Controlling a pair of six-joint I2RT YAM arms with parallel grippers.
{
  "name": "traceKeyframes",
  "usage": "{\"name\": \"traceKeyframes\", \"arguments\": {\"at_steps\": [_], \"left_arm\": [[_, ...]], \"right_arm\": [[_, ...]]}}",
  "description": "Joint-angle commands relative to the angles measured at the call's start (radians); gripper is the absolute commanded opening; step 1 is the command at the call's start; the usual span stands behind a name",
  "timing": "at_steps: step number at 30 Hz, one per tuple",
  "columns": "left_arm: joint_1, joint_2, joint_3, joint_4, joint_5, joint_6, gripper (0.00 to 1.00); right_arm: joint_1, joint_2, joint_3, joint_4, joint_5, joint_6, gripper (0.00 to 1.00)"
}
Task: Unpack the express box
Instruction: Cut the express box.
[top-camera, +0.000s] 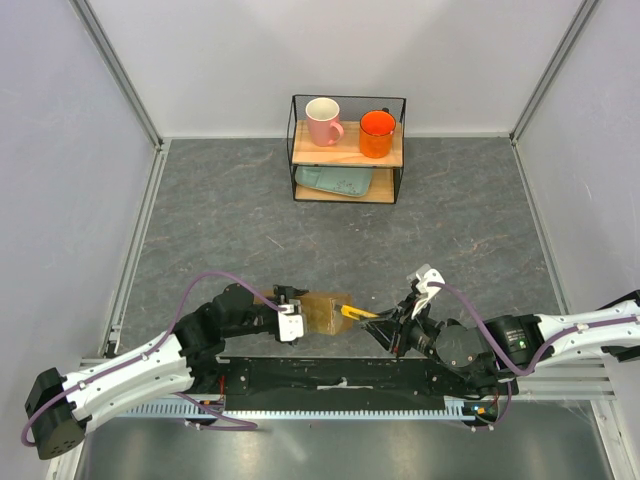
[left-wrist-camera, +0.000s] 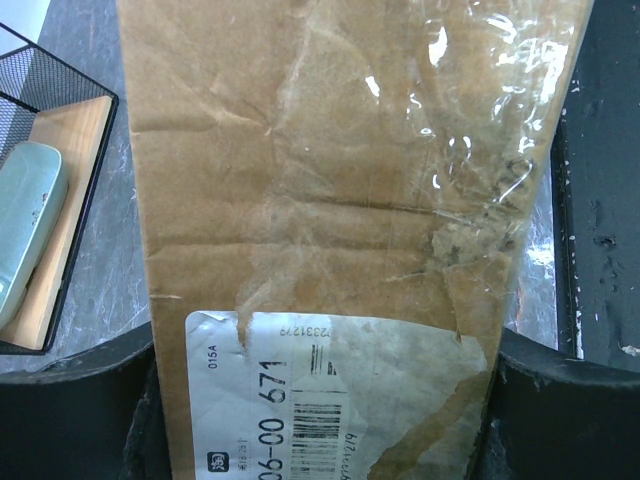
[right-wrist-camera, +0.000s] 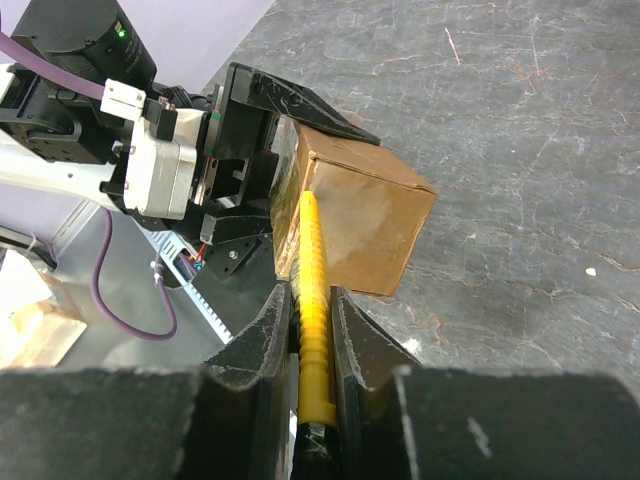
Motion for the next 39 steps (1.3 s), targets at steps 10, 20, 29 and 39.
{"name": "traceKeyframes", "arguments": {"at_steps": [10,20,29,39], "left_arm": [[-0.008,-0.025,0.019,0.095,0.011,-0.014,0.02],[-0.008,-0.026,0.001,0.093,0.002,-0.014,0.02],[-0.006,-0.026,0.001,0.093,0.001,-0.012,0.02],[-0.008,-0.032,0.01,0.093,0.005,-0.02,0.02]], "right_arm": [[0.003,-0.006,0.004,0.051,-0.016,-0.006,0.0],[0.003,-0.03,0.0,0.063,-0.023,-0.012,0.0],[0.003,-0.027,-0.008,0.069,-0.026,-0.014,0.0],[0.001,-0.035,-0.017,0.052,-0.011,-0.002,0.0]]}}
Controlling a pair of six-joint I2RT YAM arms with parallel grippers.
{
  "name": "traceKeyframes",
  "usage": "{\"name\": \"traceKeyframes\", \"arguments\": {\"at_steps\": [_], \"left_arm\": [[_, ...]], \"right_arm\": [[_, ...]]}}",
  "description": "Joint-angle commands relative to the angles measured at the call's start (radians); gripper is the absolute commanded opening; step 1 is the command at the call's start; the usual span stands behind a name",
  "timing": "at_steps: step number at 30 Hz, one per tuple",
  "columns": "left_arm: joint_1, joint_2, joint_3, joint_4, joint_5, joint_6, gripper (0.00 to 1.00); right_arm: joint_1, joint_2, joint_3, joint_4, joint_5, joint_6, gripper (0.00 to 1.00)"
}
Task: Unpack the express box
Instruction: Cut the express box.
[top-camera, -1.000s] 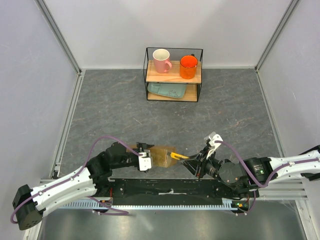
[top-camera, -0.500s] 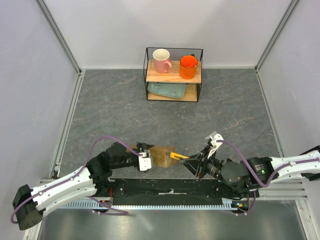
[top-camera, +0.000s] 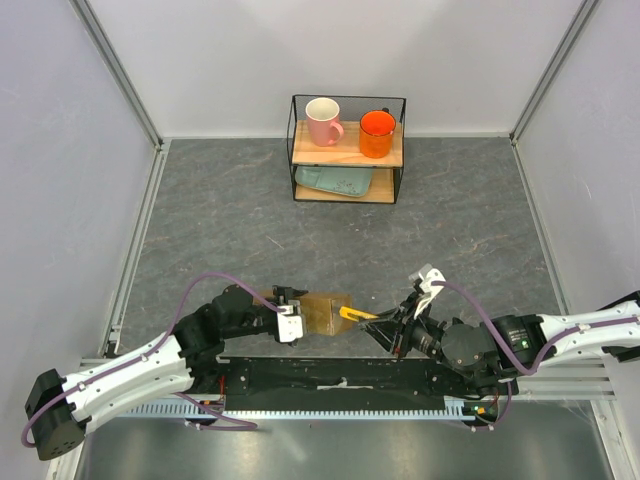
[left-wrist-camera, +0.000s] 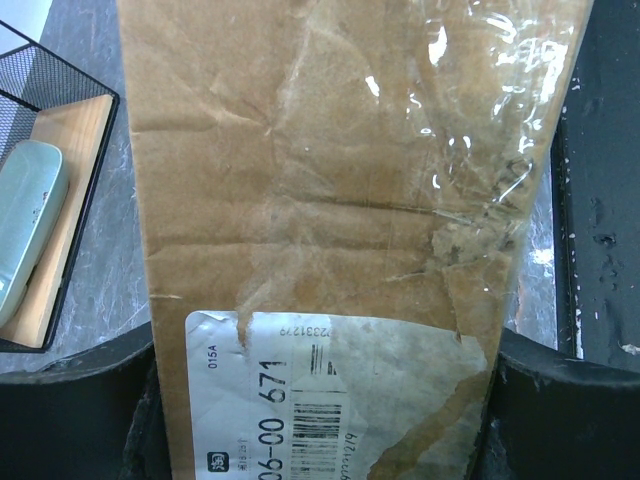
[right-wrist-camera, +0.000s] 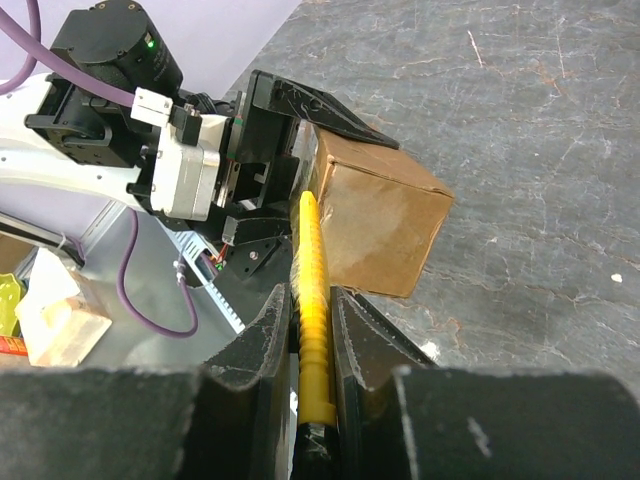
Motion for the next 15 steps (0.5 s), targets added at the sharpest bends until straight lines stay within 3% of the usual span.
{"name": "traceKeyframes", "arguments": {"at_steps": [1,15], "left_arm": [[-0.006,-0.021,0.024,0.092,0.009,-0.018,0.02],[-0.006,-0.019,0.03,0.091,0.018,-0.023,0.02]], "right_arm": [[0.003,-0.011,-0.009,0.006,0.019,0.009,0.0],[0.003,-0.026,-0.02,-0.011,0.024,0.024,0.0]]}}
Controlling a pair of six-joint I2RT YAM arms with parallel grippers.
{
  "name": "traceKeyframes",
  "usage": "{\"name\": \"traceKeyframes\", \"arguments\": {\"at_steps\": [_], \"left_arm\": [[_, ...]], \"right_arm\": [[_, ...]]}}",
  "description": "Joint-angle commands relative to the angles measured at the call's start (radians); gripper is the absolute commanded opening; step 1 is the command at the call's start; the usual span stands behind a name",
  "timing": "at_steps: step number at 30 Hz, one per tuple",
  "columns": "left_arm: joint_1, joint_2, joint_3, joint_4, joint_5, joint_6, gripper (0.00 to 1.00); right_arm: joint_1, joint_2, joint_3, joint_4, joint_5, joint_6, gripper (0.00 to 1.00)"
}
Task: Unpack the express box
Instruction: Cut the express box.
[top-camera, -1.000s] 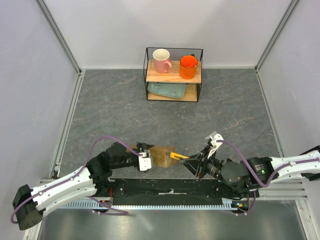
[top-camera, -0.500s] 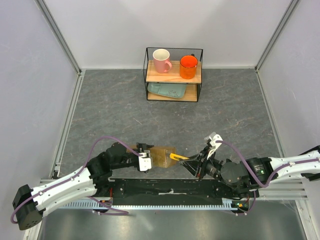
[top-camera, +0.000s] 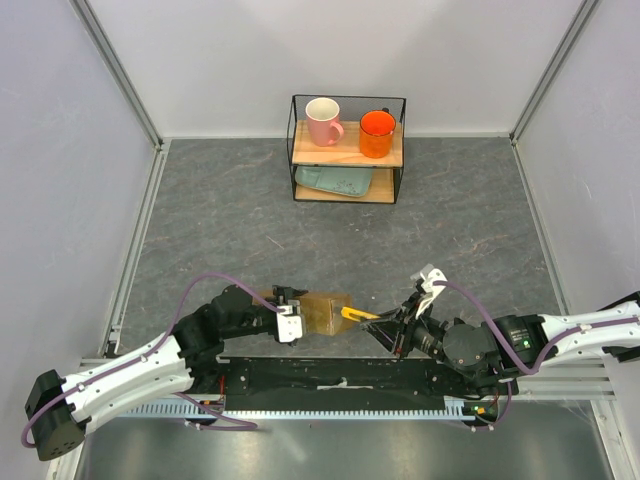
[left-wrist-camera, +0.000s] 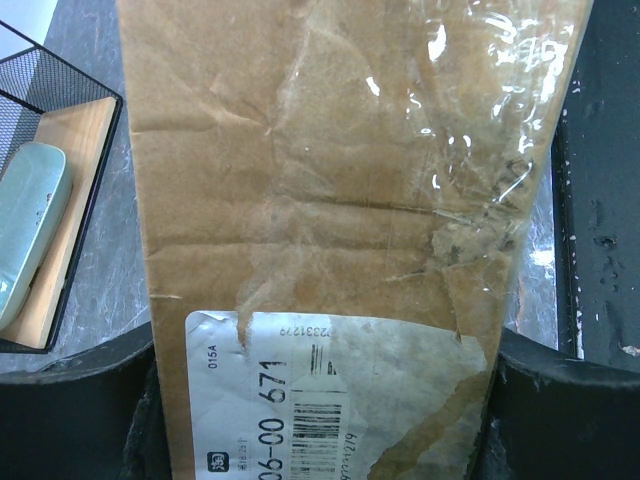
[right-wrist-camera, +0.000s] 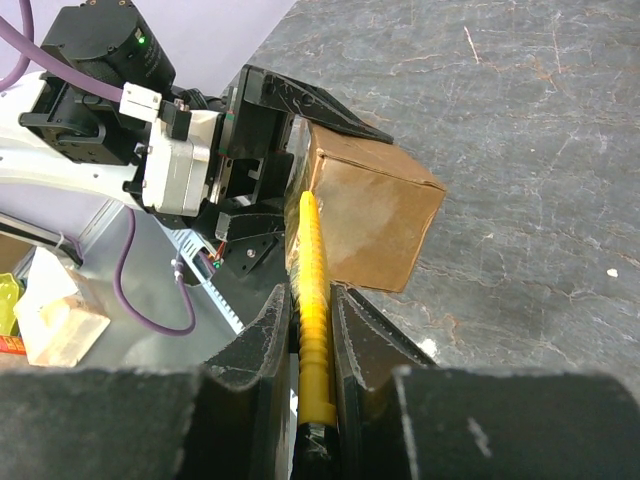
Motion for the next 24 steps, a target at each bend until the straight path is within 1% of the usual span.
{"name": "traceKeyframes", "arguments": {"at_steps": [1,24], "left_arm": [[-0.006,-0.013,0.03,0.091,0.021,-0.024,0.02],[-0.006,-0.009,0.023,0.101,0.017,-0.013,0.02]], "right_arm": [[0.001,-0.015,-0.011,0.002,0.025,0.015,0.0],[0.003,0.007,0.02,0.025,0.0,-0.013,0.0]]}}
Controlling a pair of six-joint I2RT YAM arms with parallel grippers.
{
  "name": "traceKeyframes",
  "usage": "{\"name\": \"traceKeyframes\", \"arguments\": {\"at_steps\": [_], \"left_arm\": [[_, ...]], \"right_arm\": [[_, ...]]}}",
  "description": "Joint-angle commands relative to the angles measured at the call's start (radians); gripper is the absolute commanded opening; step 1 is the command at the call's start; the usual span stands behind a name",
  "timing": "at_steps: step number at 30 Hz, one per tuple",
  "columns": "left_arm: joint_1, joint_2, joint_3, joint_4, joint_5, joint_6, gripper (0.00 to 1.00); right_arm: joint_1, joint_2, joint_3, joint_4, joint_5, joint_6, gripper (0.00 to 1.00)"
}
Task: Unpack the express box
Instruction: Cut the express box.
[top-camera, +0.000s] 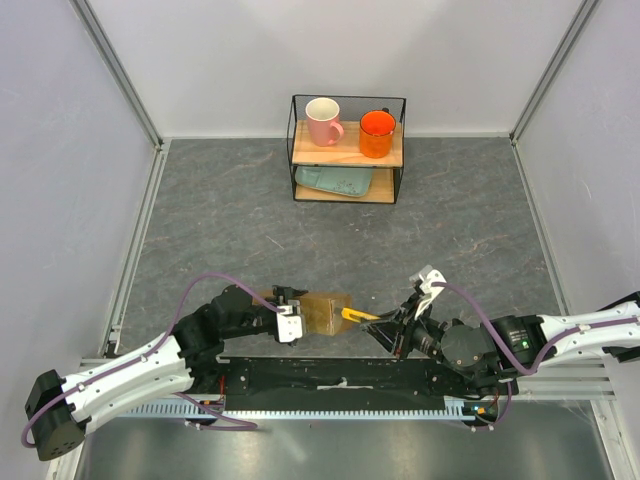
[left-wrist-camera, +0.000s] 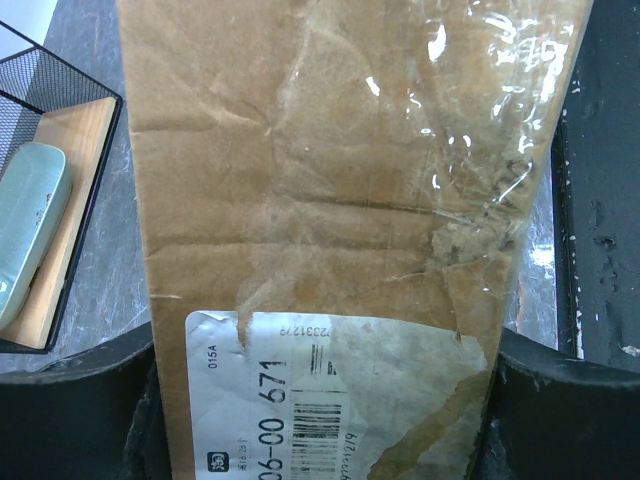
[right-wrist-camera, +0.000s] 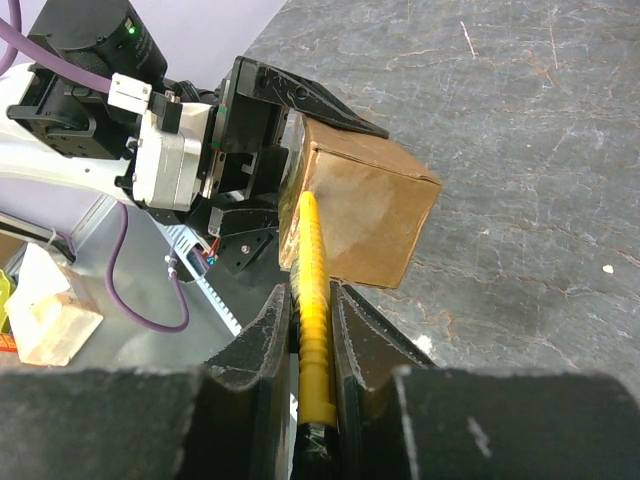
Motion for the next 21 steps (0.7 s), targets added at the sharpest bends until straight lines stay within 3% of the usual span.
{"name": "traceKeyframes", "arguments": {"at_steps": [1,21], "left_arm": [[-0.006,-0.009,0.023,0.103,0.017,-0.015,0.02],[-0.006,-0.01,0.032,0.1,0.024,-0.023,0.02]], "right_arm": [[0.003,0.011,0.029,0.032,0.002,-0.014,0.0],[0.003,0.061,0.029,-0.004,0.014,0.0,0.0]]}}
